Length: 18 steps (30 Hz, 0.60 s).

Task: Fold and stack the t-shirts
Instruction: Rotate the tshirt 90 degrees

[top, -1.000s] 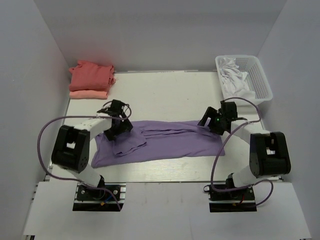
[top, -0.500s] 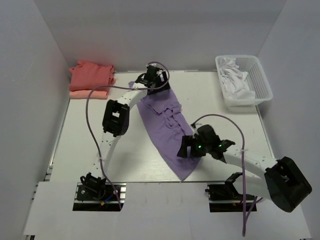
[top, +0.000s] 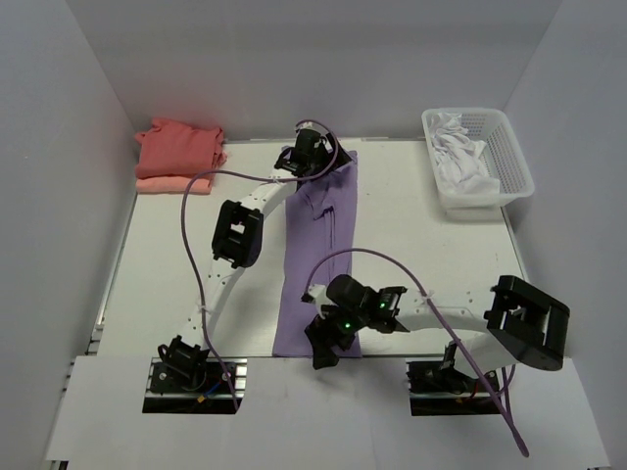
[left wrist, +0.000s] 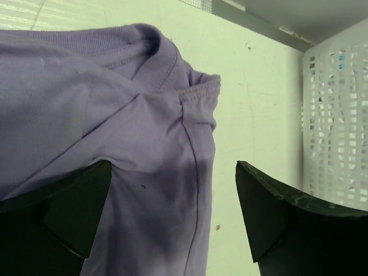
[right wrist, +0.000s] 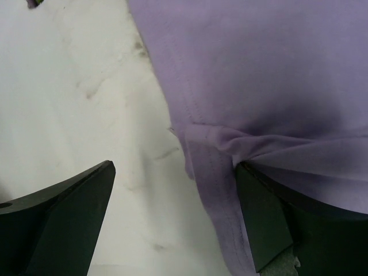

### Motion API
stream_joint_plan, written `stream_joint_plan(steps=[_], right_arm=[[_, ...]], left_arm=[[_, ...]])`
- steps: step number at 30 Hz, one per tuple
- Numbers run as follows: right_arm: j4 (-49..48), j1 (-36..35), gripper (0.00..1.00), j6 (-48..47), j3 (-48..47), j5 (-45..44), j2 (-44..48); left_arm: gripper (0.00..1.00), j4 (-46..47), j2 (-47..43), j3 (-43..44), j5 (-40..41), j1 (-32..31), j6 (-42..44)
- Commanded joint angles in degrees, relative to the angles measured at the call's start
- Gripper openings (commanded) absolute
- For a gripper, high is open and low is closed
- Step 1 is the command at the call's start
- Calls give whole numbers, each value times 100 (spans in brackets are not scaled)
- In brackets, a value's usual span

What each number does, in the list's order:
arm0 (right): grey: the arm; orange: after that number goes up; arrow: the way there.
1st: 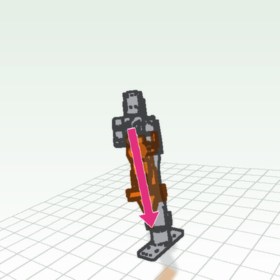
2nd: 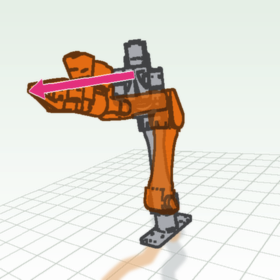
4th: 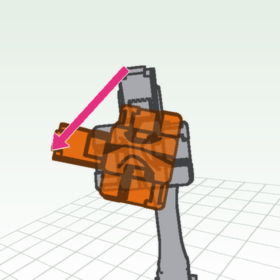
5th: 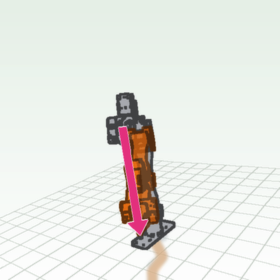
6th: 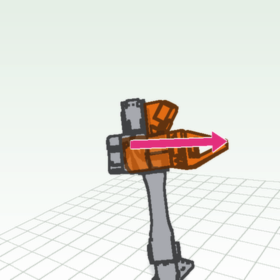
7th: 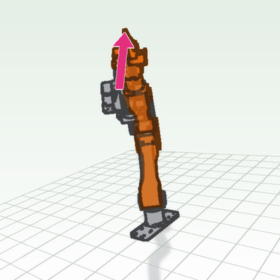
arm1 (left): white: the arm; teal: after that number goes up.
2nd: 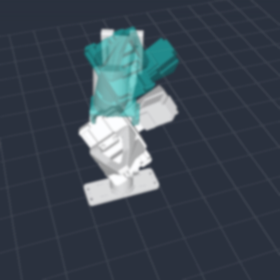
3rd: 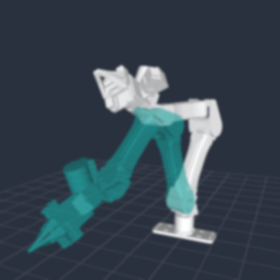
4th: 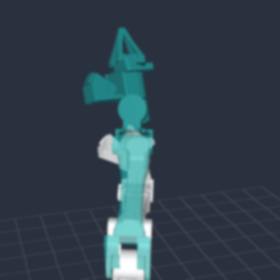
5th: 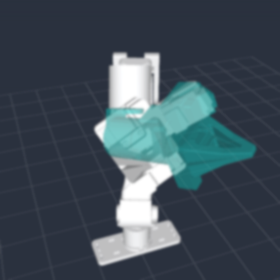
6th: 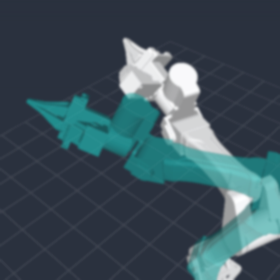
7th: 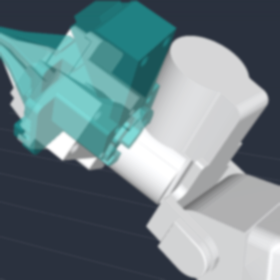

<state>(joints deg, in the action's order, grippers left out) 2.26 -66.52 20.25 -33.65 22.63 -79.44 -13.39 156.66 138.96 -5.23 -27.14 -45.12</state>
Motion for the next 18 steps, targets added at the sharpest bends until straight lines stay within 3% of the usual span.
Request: stream_joint_plan(steps=[1,10,18], right_arm=[[802,-483,90,-241,-168,84,-274],[1276,-713,90,40,-467,-873,-37],[1681,-678,90,251,-827,-2086,1149]], left_arm=[[100,-226,313,-62,23,24,-172],[100,-340,-126,-185,374,147,135],[100,-182,-810,53,277,200,574]])
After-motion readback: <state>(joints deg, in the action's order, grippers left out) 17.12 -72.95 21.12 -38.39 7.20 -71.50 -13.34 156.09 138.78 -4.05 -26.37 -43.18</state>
